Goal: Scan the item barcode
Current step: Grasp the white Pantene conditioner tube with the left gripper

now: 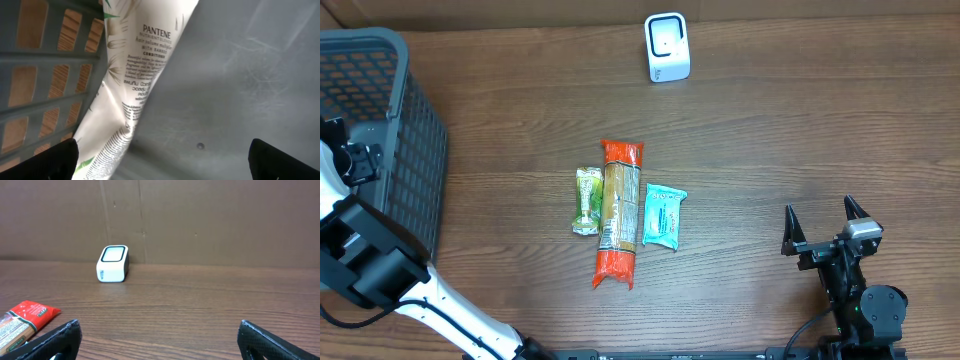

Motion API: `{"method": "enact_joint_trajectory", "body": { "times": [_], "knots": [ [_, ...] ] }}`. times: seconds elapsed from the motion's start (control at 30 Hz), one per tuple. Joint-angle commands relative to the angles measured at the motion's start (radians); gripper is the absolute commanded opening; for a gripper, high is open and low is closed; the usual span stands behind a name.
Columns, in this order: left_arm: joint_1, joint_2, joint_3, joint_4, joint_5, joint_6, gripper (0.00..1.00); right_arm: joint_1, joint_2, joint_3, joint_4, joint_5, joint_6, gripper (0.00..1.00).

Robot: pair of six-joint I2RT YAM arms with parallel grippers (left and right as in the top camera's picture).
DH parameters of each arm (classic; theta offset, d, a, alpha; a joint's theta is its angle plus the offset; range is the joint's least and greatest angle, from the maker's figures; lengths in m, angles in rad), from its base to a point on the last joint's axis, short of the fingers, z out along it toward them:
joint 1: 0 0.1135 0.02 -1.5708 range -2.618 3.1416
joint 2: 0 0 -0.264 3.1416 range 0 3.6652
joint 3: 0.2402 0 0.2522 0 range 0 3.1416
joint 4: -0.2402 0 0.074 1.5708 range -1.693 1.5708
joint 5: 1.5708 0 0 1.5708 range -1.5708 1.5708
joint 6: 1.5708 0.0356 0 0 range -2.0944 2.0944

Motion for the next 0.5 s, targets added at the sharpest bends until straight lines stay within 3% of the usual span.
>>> {"method": "enact_joint_trajectory", "body": {
  "times": [0.0,0.47],
  "knots": [
    [0.013,0.022,-0.004,0.011,-0.017,0.033,1.0,0.006,-0.009,-0.011,0.005,0.01,0.0,1.0],
    [0.017,0.084,-0.004,0.046,-0.059,0.086,1.0,0.006,-0.009,-0.011,0.005,0.01,0.0,1.0]
  ]
}}
